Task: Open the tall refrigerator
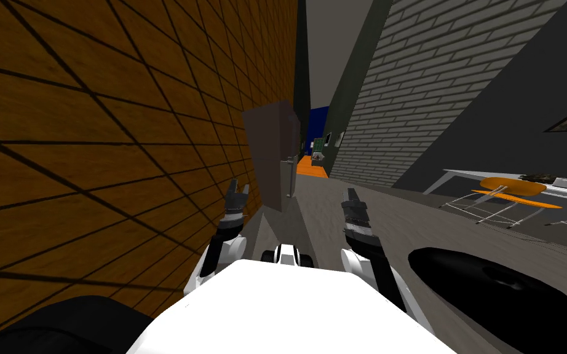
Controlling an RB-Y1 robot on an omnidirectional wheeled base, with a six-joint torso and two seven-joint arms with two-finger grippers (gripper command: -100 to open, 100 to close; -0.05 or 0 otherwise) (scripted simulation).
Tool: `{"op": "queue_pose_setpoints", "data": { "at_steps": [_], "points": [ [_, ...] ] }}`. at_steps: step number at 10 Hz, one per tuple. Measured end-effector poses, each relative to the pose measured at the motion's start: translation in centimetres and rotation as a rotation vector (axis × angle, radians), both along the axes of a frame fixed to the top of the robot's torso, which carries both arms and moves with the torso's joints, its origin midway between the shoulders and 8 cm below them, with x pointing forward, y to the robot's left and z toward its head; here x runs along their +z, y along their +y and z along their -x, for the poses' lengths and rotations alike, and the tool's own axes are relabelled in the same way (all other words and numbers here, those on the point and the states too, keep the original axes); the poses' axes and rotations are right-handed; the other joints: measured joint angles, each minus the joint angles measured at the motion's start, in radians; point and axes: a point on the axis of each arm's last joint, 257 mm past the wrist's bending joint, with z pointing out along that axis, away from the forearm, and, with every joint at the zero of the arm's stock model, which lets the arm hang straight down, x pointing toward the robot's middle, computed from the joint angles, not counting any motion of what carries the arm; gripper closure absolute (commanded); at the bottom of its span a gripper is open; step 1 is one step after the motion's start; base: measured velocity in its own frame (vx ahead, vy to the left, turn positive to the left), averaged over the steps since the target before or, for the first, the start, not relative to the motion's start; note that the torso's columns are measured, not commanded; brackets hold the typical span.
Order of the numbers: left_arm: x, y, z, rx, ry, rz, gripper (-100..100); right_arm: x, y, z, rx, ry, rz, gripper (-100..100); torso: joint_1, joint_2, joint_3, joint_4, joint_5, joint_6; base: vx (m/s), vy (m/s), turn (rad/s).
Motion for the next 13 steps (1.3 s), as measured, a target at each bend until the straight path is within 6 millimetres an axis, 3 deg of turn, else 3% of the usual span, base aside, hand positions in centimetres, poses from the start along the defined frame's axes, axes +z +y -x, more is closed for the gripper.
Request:
{"op": "queue_pose_setpoints", "data": {
  "at_steps": [13],
  "points": [
    [-1.4, -2.3, -4.4, -0.065, 0.195, -0.083, -100, 0.0, 0.0, 0.0, 0.000, 0.000, 0.000, 0, 0.000, 0.006, -0.004, 0.005, 0.000, 0.000, 0.127, -0.040, -0.031]
  ]
}}
